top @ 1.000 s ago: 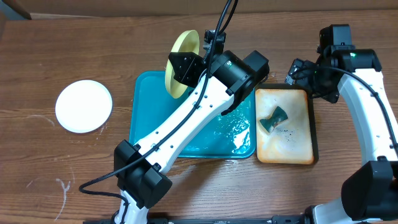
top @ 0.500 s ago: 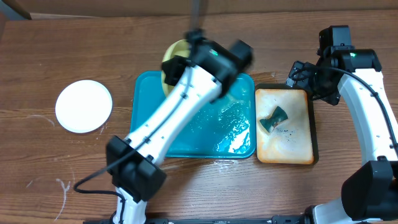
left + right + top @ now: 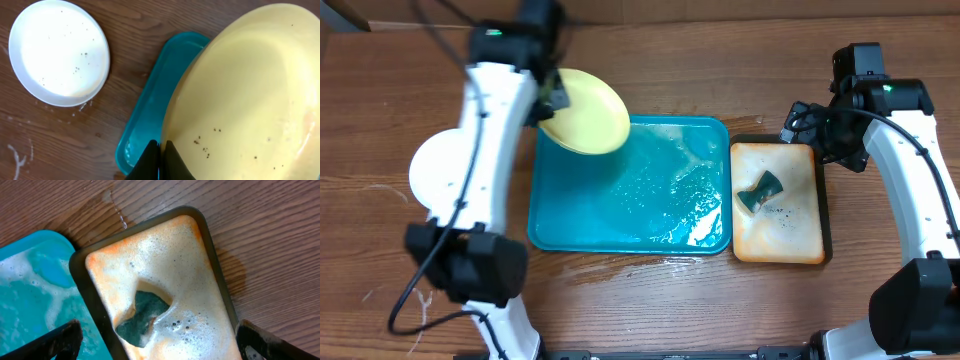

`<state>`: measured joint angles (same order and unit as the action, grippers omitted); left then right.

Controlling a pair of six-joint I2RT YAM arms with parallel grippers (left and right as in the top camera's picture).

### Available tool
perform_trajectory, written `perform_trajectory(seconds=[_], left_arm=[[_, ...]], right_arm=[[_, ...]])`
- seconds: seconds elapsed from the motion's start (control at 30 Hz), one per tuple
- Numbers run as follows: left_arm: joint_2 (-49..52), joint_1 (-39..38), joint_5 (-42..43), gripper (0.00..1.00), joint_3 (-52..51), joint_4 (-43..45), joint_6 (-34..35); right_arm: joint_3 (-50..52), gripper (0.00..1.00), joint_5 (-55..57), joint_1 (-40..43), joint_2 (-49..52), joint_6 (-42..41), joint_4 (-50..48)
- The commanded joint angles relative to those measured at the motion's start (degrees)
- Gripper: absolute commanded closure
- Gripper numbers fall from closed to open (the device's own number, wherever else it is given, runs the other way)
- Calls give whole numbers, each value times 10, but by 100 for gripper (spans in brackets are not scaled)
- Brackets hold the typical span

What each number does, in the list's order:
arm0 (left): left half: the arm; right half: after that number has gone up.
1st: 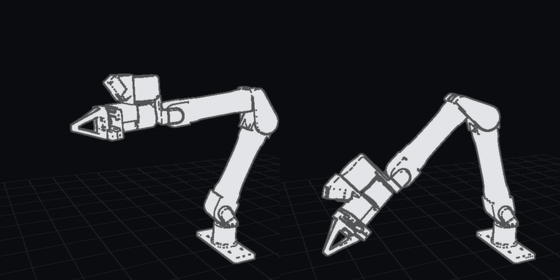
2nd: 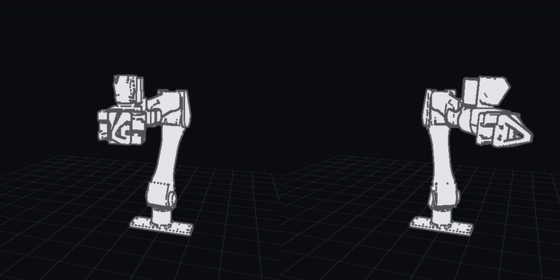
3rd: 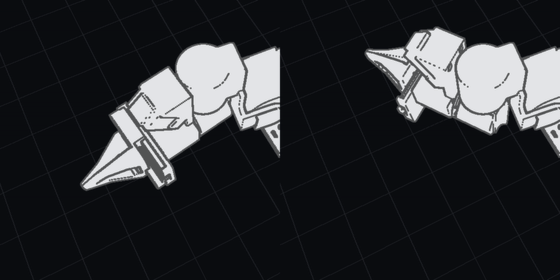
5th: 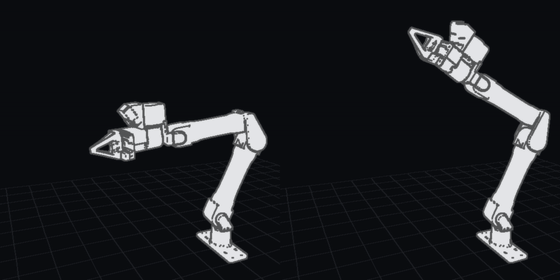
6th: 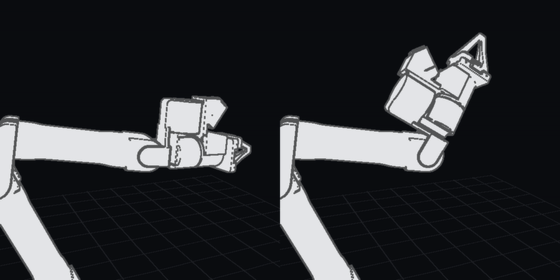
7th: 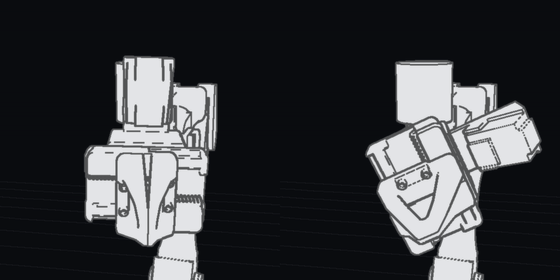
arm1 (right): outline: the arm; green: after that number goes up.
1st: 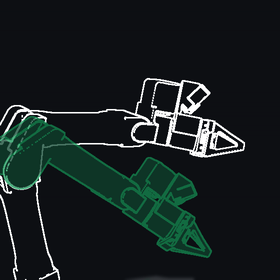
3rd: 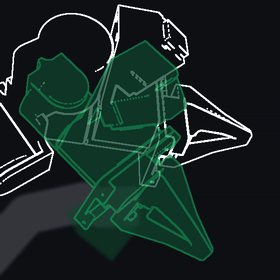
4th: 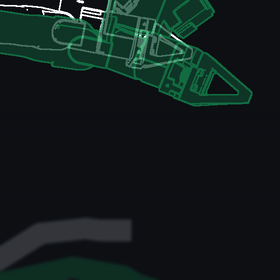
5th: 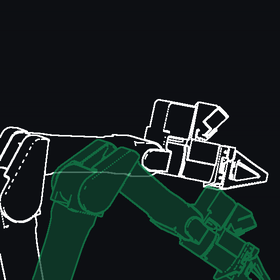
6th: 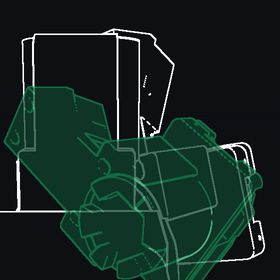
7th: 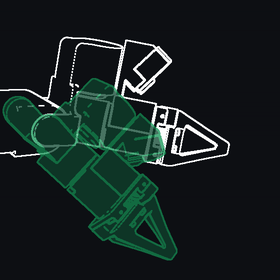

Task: Clean dirty plates on tray and stack at the side

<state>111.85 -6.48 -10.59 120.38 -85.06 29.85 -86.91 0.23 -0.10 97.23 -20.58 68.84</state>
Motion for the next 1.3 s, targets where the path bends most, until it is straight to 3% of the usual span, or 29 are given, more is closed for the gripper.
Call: perform_trajectory(seconds=[0.0, 0.17, 0.5, 0.8, 0.97, 1.27], left_arm=[[-37, 57, 92, 95, -3, -2, -43], [-47, 113, 133, 95, -89, 45, -55], [-106, 231, 215, 96, -367, 223, -52], [-110, 397, 301, 96, -394, 258, -71], [-109, 469, 279, 95, -406, 272, -91], [-95, 523, 229, 96, -459, 325, -80]], right_arm=[[-13, 0, 3, -1, -18, 12, 0], [-13, 0, 3, -1, -18, 12, 1], [-13, 0, 3, -1, -18, 11, 7], [-13, 0, 1, -1, -18, 11, 14], [-13, 0, 1, -1, -18, 11, 16], [-13, 0, 1, -1, -18, 11, 27]])
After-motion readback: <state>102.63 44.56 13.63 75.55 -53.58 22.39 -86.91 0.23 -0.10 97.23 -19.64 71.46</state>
